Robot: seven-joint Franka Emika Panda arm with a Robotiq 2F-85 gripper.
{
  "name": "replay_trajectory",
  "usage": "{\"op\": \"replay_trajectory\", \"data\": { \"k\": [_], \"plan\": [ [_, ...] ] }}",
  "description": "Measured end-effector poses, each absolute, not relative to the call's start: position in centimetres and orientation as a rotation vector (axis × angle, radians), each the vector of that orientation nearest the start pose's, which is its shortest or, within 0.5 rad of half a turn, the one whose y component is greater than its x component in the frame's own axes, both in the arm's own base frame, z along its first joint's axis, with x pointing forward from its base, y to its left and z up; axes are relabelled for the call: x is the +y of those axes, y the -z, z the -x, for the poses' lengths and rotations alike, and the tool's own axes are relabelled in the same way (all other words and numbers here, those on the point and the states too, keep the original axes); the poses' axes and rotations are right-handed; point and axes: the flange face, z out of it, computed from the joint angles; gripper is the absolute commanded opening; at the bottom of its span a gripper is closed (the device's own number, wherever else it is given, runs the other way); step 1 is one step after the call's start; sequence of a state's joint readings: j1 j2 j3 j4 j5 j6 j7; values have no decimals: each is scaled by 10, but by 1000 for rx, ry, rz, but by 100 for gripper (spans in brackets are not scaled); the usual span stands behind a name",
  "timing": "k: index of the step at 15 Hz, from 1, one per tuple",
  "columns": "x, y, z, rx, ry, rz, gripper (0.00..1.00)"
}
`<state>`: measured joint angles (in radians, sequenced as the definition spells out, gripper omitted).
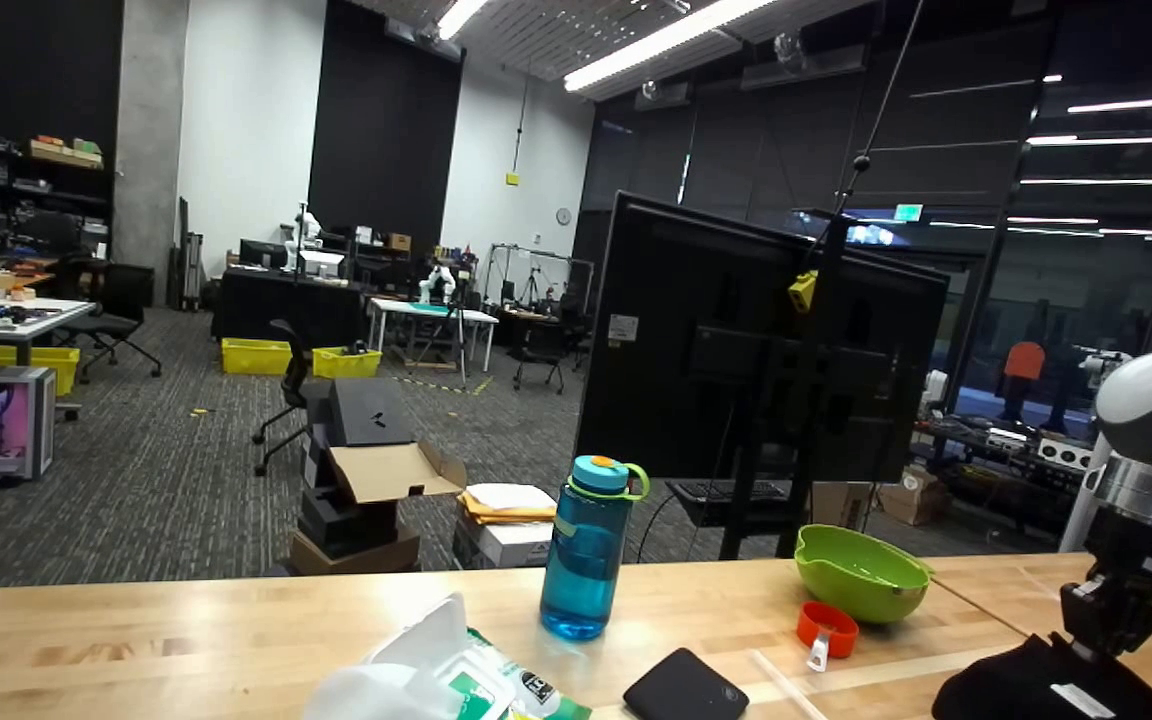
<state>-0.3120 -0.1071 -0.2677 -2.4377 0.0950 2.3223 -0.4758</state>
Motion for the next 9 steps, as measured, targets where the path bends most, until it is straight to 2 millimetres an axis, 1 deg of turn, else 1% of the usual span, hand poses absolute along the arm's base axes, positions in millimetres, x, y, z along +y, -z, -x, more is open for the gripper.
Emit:
{"op": "replay_trajectory", "data": {
  "k": [4, 9],
  "plan": [
    [-244, -340, -390, 256, 66, 3056, 1],
    [-226, -339, -396, 198, 115, 3068, 1]
  ]
}}
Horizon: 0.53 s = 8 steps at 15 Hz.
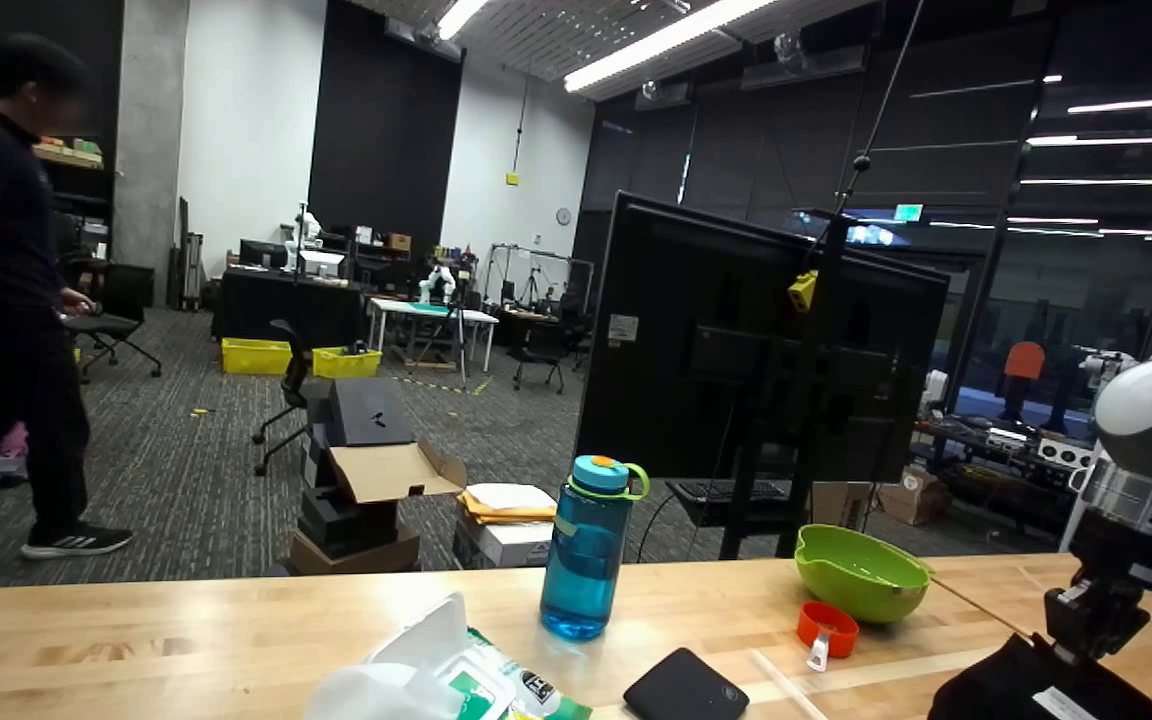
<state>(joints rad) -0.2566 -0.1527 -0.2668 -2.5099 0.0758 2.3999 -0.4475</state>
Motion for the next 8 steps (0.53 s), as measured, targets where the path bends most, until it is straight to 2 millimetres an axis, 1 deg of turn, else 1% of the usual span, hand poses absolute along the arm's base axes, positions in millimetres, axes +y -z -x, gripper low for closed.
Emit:
{"op": "replay_trajectory", "data": {
  "k": [8],
  "plan": [
    [-205, -341, -401, 121, 161, 3065, 1]
  ]
}}
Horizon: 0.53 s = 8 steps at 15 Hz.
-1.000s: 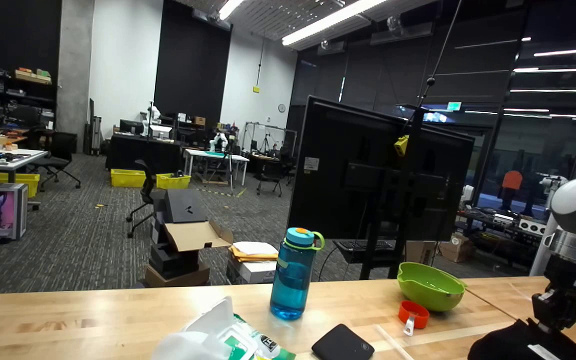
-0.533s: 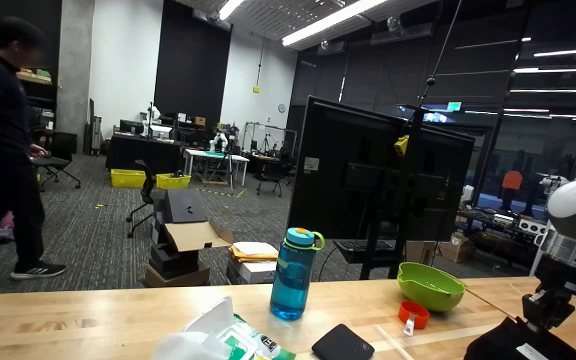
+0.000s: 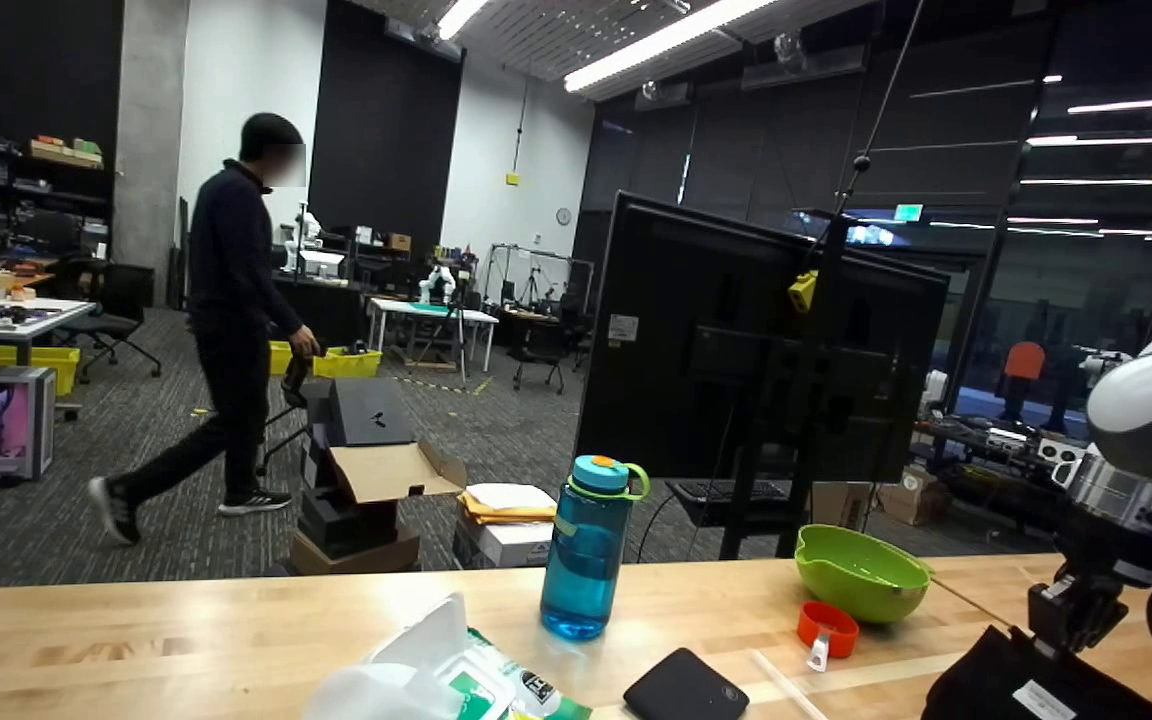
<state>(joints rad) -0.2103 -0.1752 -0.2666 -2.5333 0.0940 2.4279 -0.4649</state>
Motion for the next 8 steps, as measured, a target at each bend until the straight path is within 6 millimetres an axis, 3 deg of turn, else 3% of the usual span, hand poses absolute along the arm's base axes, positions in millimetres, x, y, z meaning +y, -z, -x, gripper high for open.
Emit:
{"op": "replay_trajectory", "data": {
  "k": [8],
  "plan": [
    [-184, -336, -405, 67, 174, 3022, 1]
  ]
}}
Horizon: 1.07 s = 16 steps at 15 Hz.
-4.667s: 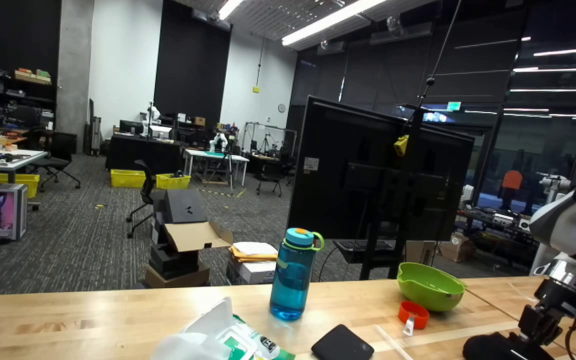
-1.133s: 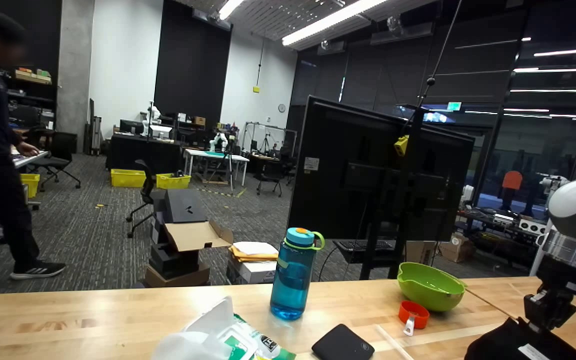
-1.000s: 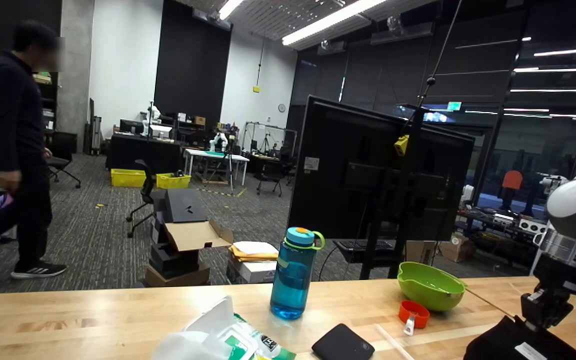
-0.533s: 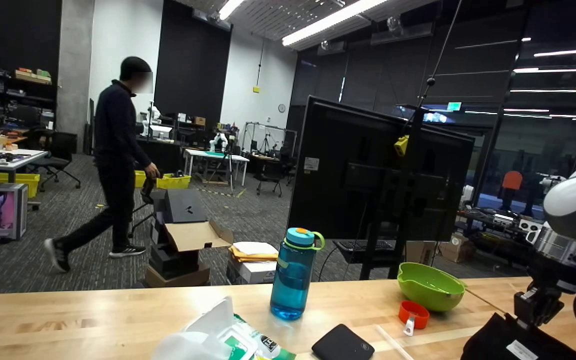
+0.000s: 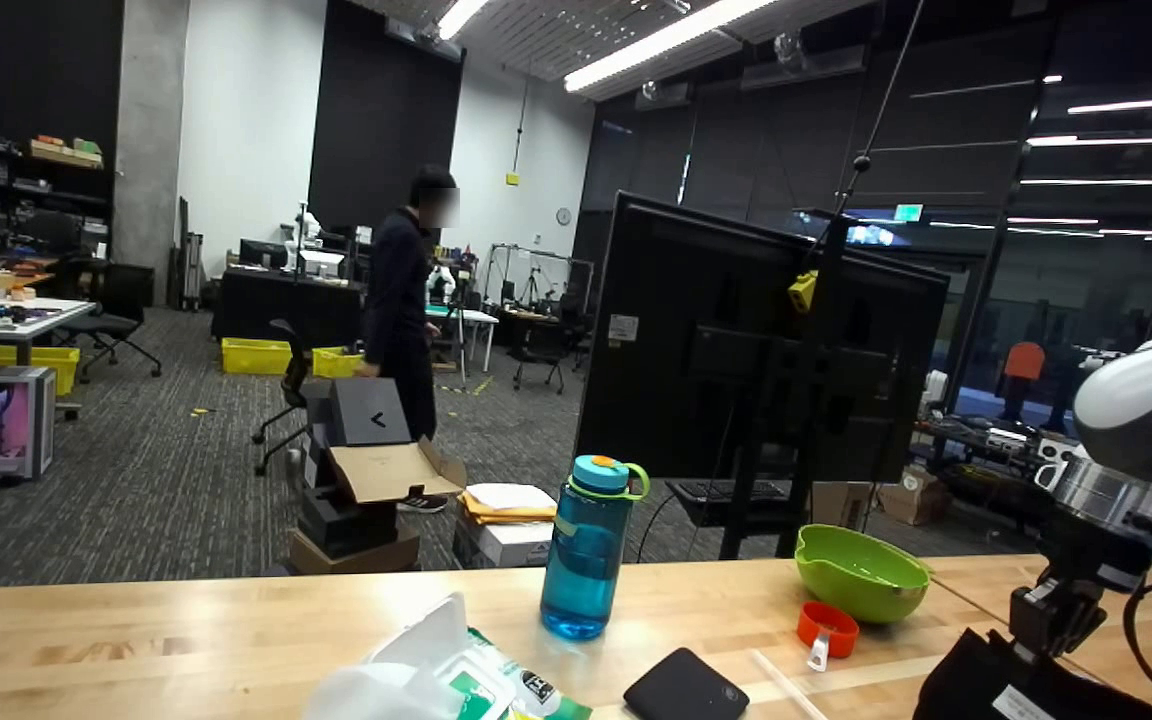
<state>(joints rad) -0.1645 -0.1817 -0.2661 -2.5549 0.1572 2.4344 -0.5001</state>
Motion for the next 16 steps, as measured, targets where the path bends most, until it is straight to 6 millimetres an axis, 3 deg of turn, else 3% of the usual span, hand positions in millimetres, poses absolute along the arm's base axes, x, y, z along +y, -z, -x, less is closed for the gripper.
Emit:
{"op": "replay_trajectory", "data": {
  "k": [8, 9, 11, 16],
  "plan": [
    [-157, -331, -411, 8, 164, 2998, 3],
    [-153, -331, -411, -1, 163, 2997, 30],
    [-146, -330, -411, -22, 157, 2994, 35],
    [-134, -327, -411, -59, 145, 2992, 67]
  ]
}}
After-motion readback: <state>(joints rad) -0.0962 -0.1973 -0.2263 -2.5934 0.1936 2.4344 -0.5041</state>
